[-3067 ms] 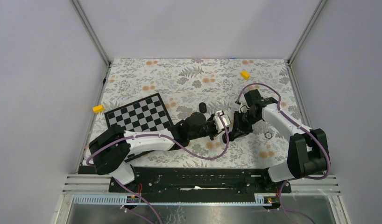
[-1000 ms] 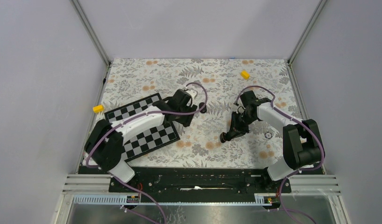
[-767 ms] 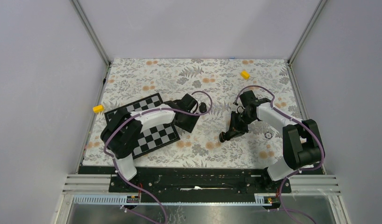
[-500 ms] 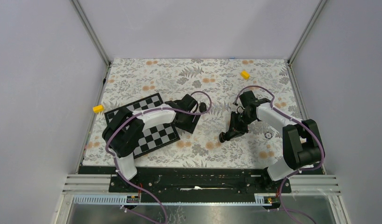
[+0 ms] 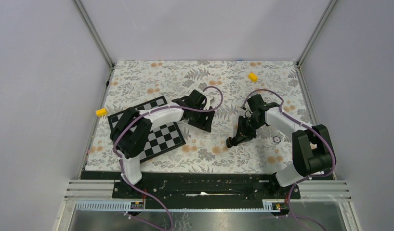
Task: Insert the wireless bluetooth earbuds into the charging case
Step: Place the right earbud at the center of the board, then pick up the right earbud from the center of the board.
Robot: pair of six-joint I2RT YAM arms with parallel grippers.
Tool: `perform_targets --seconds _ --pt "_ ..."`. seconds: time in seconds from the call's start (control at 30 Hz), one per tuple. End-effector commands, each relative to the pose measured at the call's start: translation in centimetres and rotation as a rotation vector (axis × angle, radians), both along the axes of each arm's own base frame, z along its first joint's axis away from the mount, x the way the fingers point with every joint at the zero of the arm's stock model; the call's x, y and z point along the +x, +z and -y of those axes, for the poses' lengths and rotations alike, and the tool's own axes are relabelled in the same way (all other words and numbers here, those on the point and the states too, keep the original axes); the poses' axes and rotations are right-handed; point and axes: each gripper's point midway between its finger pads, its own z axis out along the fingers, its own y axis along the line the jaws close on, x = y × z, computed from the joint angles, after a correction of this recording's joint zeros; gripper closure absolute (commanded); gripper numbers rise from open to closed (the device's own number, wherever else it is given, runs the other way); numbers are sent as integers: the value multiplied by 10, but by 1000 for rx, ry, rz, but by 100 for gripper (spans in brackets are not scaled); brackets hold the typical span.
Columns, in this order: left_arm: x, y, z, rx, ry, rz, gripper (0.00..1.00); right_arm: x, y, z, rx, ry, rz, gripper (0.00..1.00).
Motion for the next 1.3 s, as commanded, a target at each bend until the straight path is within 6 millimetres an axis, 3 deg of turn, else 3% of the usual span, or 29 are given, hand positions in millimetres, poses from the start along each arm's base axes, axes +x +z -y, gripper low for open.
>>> perform_targets --seconds 0.0,0.13,0.27,0.43,0.57,0.77,1.0,1.27 --pt "1 65 35 -216 -108 30 31 -3 9 -5 25 -1 21 100" --pt "19 86 28 -217 -66 126 30 -2 8 -7 30 -1 17 100" --pt "42 65 18 -197 26 98 29 0 11 -11 34 6 22 100" --pt "53 30 2 -102 151 14 29 -1 12 -11 35 6 26 100" --pt "40 12 1 -109 116 -43 29 -3 9 -12 35 12 17 100" --pt "24 2 8 -154 31 -100 29 0 13 -18 47 22 24 100" --pt "18 0 4 -134 23 -117 28 3 10 -24 44 39 15 100" --pt "-14 6 -4 -139 -7 -191 28 2 7 -25 42 39 7 100"
